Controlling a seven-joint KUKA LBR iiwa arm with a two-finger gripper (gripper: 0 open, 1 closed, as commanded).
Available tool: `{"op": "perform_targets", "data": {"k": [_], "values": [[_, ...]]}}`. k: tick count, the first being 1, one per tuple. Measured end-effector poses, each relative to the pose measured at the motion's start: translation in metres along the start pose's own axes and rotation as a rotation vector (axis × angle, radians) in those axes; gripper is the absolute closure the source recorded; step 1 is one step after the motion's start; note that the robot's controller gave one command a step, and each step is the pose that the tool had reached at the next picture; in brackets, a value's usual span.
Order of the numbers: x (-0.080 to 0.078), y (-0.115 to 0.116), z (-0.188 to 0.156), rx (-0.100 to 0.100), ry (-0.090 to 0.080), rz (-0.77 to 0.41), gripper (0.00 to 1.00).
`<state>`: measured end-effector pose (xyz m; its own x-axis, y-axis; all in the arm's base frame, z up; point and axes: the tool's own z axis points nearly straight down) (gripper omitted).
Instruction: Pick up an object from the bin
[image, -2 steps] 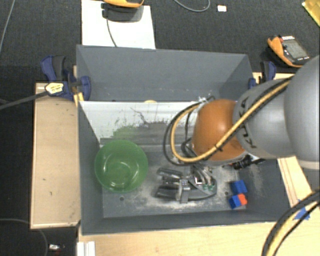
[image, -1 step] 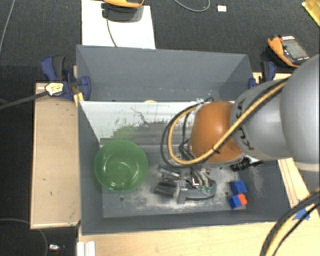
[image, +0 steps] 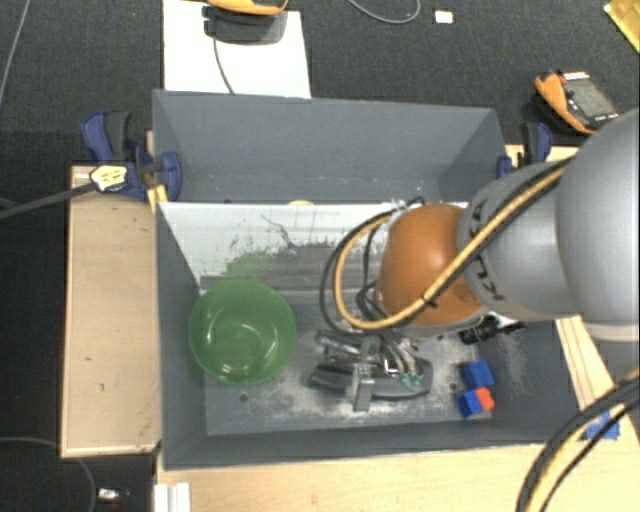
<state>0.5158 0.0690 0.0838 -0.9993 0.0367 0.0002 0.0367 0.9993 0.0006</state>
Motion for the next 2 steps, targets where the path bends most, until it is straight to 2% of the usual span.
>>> {"op": "perform_targets", "data": {"k": [1, 2], "values": [[-0.0139, -0.0098, 0.0118, -0.007, -0.006, 0.171, 0.00], [-0.0062, -0.0014, 0.0022, -0.006, -0.009, 0.015, 1.00]]}}
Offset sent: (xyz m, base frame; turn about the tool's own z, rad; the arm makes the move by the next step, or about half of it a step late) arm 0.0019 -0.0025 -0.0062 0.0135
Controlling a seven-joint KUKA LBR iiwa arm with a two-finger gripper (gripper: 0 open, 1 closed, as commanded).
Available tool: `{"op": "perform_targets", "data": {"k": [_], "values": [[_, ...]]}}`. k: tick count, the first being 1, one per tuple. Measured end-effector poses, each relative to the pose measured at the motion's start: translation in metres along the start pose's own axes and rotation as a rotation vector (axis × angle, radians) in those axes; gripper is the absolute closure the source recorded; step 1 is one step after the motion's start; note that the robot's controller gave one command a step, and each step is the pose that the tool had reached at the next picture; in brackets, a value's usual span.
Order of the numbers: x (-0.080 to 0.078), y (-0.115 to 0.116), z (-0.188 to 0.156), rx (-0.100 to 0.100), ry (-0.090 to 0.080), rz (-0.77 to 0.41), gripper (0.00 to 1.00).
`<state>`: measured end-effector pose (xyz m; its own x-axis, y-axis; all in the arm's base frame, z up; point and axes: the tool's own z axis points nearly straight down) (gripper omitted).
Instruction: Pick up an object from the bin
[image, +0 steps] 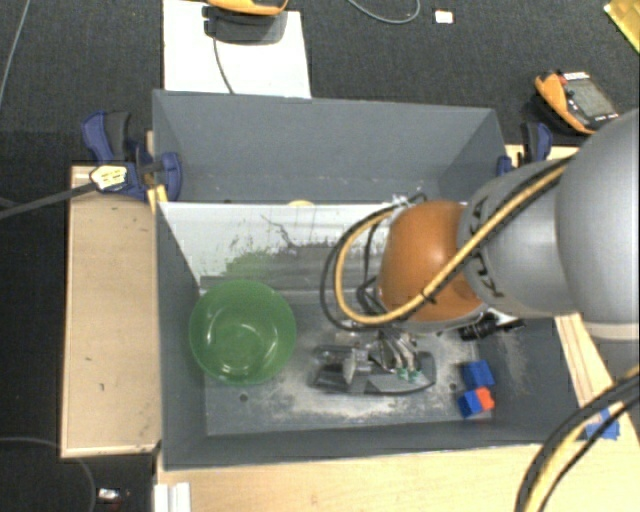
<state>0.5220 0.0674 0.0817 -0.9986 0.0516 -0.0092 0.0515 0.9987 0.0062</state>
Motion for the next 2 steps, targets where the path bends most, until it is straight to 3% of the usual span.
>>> {"op": "perform_targets", "data": {"k": [1, 2], "values": [[0.000, 0.000, 0.000, 0.000, 0.000, 0.000, 1.00], [0.004, -0.001, -0.024, 0.003, 0.013, 0.000, 1.00]]}}
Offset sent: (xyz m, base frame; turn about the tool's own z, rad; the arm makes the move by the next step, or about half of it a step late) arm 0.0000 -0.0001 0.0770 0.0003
